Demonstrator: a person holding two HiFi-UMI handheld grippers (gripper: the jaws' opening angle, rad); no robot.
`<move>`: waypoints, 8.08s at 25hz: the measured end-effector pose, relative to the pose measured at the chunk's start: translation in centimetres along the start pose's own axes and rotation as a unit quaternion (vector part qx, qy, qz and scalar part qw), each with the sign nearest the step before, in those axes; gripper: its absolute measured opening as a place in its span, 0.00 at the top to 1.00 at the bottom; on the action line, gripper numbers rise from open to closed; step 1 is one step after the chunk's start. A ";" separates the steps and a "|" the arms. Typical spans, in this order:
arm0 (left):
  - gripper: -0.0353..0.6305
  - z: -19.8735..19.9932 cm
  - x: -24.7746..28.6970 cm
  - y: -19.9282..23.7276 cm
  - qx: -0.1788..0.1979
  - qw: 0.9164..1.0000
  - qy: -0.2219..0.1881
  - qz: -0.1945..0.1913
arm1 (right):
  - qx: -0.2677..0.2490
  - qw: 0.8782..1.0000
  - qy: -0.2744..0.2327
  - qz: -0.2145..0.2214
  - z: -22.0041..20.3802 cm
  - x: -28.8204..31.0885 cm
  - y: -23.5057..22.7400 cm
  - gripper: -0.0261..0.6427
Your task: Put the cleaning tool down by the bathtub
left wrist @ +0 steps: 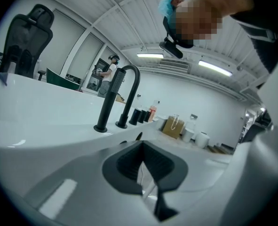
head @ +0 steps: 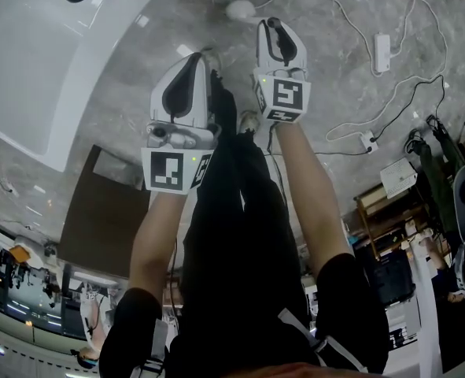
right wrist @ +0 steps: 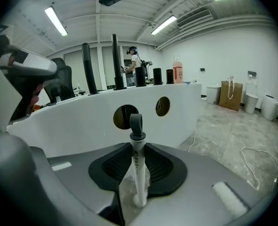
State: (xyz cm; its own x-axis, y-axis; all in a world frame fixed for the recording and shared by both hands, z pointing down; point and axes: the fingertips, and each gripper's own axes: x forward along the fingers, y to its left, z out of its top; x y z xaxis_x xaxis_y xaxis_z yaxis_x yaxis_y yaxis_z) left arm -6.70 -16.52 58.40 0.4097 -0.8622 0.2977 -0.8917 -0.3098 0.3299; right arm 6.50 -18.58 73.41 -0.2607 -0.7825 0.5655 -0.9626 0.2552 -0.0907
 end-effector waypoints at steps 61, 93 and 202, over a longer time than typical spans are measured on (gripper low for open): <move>0.94 -0.3 0.4 4.0 -0.035 0.999 -0.008 0.021 | -0.042 0.997 0.046 0.053 0.3 13.4 3.1 0.83; 0.94 -0.3 0.6 6.2 -0.047 0.998 -0.005 0.038 | -0.052 0.994 0.069 0.060 1.0 19.0 3.3 0.83; 0.94 26.1 -38.1 -32.9 0.066 0.985 -0.161 -0.002 | 0.003 0.973 -0.200 0.112 29.2 -60.6 6.5 0.96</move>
State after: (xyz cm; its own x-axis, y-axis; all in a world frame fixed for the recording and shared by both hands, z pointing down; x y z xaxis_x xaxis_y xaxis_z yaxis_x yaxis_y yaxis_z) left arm 2.03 16.05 12.82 0.3509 -0.9363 -0.0099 -0.9160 -0.3455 0.2040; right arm 13.89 13.91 14.63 -0.4706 -0.8666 0.1659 -0.8784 0.4425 -0.1805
